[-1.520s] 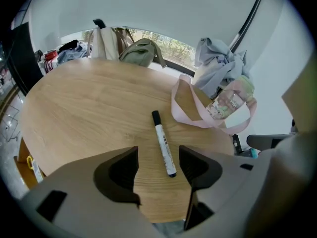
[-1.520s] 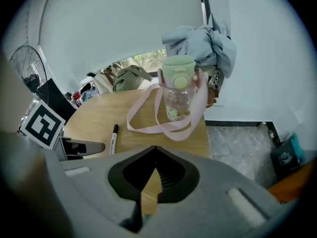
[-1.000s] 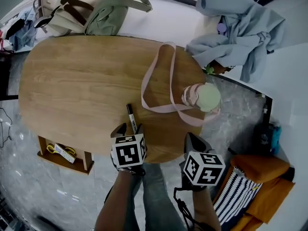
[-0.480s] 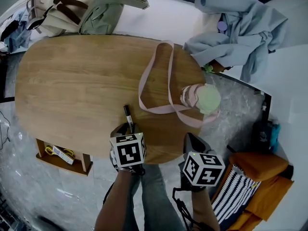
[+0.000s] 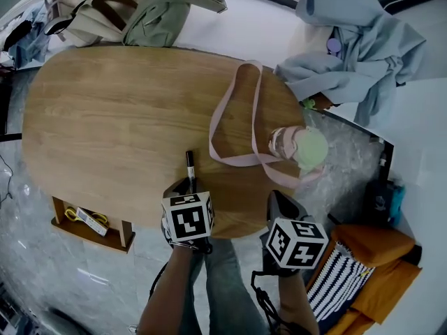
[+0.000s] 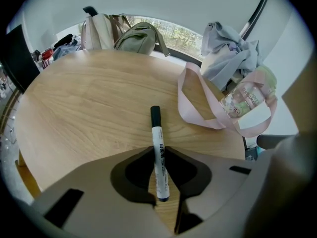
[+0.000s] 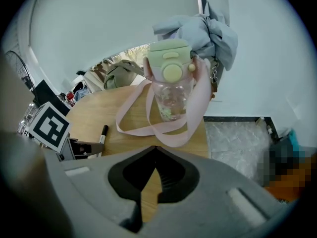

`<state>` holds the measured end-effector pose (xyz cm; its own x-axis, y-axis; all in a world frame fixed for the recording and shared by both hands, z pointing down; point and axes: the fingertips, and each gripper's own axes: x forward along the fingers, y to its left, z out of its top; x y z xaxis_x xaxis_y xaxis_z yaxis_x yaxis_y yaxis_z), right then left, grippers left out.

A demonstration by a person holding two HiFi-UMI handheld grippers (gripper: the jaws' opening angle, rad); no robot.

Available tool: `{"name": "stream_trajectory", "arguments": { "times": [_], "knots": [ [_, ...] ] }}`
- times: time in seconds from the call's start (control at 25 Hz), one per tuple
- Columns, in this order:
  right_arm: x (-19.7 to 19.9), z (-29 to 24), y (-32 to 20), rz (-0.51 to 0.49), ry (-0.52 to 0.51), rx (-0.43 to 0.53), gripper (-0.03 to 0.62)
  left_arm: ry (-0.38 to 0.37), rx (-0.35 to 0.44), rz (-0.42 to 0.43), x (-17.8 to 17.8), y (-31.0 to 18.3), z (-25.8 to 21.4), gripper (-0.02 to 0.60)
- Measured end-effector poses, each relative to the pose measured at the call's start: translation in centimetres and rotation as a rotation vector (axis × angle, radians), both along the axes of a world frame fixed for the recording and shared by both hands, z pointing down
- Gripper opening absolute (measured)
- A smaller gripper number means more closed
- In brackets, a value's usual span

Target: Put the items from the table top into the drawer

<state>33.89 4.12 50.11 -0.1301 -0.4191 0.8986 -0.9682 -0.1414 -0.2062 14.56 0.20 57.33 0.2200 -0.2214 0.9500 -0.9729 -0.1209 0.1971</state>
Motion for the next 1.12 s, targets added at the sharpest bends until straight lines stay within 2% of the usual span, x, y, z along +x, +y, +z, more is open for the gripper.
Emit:
{"name": "stream_trajectory", "arguments": {
  "times": [0.16, 0.44, 0.72, 1.12],
  "knots": [
    [-0.7, -0.2, -0.6, -0.023, 0.002, -0.001, 0.005, 0.012, 0.015, -0.034, -0.9, -0.3, -0.5, 0.063],
    [-3.7, -0.5, -2.5, -0.102, -0.006, 0.006, 0.005, 0.036, 0.035, -0.159, -5.0, -1.2, -1.7, 0.063],
    [-8.9, -1.2, -4.9, -0.238, -0.030, 0.016, 0.006, 0.023, 0.052, -0.306, -10.8, -0.5, -4.2, 0.061],
    [-18.2, -2.3, -8.3, -0.503, -0.040, 0.053, 0.006, -0.009, 0.089, -0.554, -19.9, 2.7, -6.7, 0.063]
  ]
}}
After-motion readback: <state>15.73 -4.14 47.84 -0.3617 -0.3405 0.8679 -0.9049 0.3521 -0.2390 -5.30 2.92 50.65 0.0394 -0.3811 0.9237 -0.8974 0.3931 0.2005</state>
